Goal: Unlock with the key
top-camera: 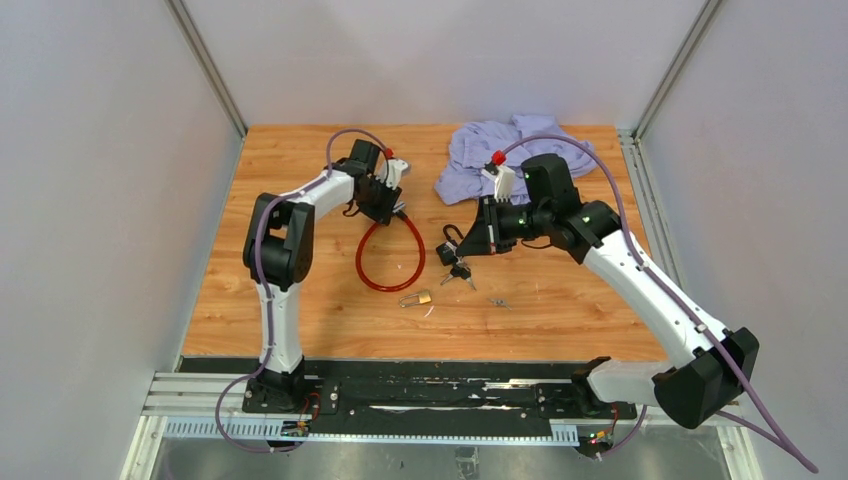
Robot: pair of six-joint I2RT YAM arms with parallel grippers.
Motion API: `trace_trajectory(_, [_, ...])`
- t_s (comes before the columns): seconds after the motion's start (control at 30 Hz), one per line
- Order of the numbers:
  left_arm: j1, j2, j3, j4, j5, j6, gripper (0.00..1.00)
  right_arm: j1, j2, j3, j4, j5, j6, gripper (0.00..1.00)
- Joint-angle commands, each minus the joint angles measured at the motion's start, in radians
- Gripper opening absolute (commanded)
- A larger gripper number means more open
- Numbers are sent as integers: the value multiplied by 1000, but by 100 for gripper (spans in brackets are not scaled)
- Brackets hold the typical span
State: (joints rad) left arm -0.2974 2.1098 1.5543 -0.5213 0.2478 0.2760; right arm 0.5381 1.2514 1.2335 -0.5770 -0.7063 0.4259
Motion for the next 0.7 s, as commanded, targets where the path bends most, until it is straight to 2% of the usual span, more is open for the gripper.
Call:
trace_trajectory(0.0, [7, -30, -51, 14, 78, -33, 30, -10, 1, 56, -14, -8, 4, 1])
trace_trajectory(0.13, [8, -66, -94, 37, 146, -58, 8, -10, 0, 73, -32, 0, -1, 1])
trace_trajectory(0.27, [8, -141, -113, 51, 164, -52, 1, -10, 2, 85, -53, 11, -11, 0])
trace_trajectory(0.53, [8, -322, -13, -25, 81, 111, 0, -10, 22, 125, -95, 29, -37, 0])
trace_trajectory(0.67, [8, -419, 63, -102, 124, 272, 0, -10, 36, 170, -138, 42, -65, 1])
